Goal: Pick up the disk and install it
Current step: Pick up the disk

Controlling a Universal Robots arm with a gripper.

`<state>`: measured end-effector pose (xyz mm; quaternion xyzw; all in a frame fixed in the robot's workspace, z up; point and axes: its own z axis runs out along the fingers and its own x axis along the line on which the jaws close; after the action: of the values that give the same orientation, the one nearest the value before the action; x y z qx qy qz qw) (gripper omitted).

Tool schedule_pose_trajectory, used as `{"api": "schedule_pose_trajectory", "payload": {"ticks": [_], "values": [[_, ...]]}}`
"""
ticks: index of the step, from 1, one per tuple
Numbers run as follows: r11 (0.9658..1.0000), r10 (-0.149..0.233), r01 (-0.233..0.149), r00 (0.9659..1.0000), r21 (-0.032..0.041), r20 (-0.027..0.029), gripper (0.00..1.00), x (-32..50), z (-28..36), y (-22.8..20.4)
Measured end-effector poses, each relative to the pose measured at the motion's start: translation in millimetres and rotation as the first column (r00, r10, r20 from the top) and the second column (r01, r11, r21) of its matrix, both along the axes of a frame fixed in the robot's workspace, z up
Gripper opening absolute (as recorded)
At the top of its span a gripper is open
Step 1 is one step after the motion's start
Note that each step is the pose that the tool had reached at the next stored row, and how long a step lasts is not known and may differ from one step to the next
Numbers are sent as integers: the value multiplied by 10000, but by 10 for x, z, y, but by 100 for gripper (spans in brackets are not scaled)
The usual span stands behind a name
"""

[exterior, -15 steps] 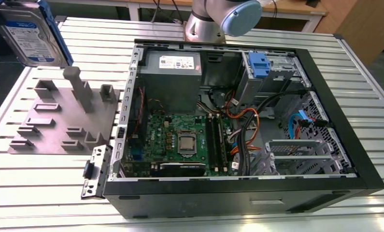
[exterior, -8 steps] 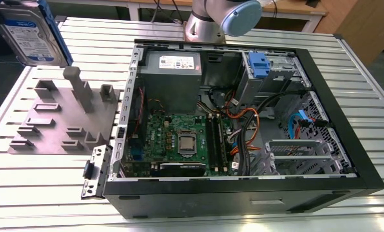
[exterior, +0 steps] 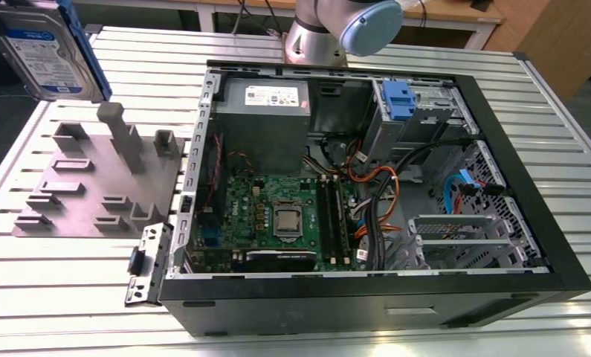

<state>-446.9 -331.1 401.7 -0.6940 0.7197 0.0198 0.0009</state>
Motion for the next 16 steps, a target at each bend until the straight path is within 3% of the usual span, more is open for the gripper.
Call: {"api": "schedule_pose_trajectory", "payload": {"ticks": [16], "values": [[10000, 0, 0, 10000, 0, 0, 36, 0, 38, 0]]}}
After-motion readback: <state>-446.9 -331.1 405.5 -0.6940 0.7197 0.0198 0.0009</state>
